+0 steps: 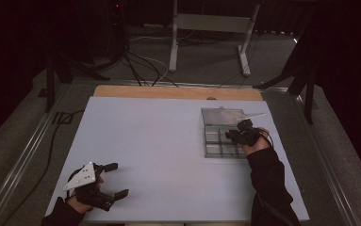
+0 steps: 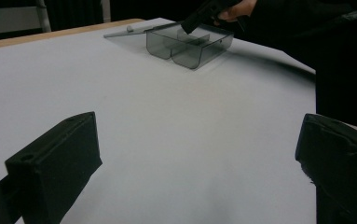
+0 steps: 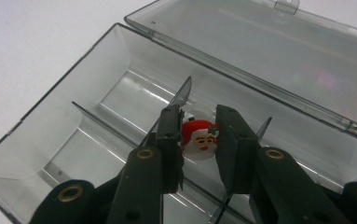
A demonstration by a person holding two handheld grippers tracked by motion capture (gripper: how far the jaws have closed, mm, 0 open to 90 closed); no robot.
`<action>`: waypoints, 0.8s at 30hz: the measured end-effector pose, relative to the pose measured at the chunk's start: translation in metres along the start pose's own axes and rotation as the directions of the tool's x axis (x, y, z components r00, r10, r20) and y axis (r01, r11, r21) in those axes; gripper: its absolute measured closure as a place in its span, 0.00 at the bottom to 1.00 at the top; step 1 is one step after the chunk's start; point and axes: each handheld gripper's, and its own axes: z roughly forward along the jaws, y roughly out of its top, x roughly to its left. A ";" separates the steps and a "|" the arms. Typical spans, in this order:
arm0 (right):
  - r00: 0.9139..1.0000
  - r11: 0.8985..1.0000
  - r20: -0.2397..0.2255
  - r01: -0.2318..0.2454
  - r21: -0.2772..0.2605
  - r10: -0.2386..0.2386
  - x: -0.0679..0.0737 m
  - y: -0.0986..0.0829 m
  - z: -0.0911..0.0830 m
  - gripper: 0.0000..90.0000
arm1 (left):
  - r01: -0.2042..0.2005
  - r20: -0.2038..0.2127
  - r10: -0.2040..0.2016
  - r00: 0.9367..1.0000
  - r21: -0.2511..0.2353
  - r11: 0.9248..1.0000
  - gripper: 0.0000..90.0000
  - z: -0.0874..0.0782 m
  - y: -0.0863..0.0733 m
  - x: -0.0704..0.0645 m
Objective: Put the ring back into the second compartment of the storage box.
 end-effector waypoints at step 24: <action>1.000 1.000 -0.015 0.004 -0.010 -0.004 -0.001 0.007 0.001 0.52 | -0.002 0.001 0.002 1.000 -0.001 1.000 0.00 0.000 0.000 0.000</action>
